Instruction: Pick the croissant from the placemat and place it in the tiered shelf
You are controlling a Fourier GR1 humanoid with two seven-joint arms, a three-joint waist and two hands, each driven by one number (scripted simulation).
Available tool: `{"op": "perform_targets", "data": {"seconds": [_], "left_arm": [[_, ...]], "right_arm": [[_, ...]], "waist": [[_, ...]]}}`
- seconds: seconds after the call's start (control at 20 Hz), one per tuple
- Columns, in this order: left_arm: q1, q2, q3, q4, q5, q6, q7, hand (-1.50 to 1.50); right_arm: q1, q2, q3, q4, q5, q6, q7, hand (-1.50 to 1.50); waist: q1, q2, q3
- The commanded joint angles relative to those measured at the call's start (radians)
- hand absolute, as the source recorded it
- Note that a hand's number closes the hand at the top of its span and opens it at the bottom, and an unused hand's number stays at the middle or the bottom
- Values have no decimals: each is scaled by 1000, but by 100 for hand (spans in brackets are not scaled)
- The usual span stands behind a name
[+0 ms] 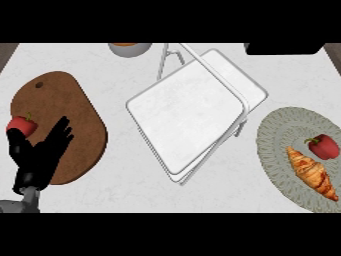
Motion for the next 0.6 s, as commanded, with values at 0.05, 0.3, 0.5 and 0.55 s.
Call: {"op": "perform_targets", "data": {"seconds": [0.05,0.3,0.5,0.55], "left_arm": [[71,-9,14,23,8,-24,-22,0],[33,-18,6,16,-9,-14,24,0],[18,-28,20,41,-10,-21,18,0],[35,-30,4,-9,-28,3,41,0]], "right_arm": [[112,-42,27,-223,38,37,89,-150],[133,1,44,-455,80,-29,393,-150],[202,111,84,-637,156,-140,591,-150],[203,118,83,-667,164,-136,652,-150]], "waist": [[-14,-2,-8],[-11,-1,-8],[-15,0,-7],[-7,0,-7]]}}
